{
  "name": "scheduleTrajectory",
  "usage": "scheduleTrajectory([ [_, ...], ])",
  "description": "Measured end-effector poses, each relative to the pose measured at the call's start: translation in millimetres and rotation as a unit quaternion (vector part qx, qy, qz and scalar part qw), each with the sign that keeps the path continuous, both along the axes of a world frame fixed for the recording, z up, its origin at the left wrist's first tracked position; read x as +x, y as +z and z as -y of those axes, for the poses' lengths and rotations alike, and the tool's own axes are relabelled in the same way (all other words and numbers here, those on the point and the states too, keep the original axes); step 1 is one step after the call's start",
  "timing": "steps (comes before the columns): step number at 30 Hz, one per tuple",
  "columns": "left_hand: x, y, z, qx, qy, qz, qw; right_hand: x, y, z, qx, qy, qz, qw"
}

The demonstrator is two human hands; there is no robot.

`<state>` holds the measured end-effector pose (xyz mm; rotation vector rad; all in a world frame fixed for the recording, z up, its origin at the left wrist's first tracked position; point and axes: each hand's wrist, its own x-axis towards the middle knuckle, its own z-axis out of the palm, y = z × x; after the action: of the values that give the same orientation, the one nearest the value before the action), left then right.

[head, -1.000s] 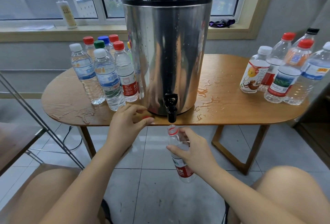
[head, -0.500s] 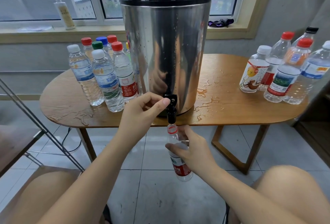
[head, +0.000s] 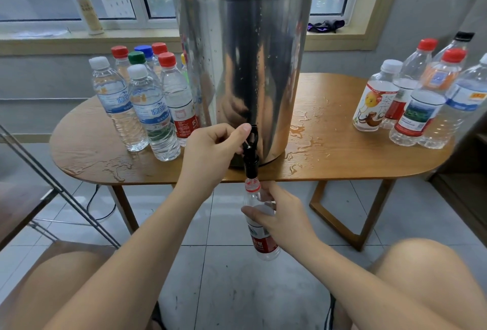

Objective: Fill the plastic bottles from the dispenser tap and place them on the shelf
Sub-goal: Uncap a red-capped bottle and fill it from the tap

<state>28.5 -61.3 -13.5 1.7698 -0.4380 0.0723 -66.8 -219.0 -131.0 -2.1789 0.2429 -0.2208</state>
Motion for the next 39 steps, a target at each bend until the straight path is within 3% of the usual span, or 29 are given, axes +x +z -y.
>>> scheduleTrajectory([
  [17,0,-14,5,-0.074,-0.005,-0.075,0.994,1,-1,-2,0.005,-0.001,-0.019,1.0],
  [39,-3,-12,4,-0.06,-0.003,-0.074,0.995,2,-7,-3,0.014,0.012,0.001,1.0],
])
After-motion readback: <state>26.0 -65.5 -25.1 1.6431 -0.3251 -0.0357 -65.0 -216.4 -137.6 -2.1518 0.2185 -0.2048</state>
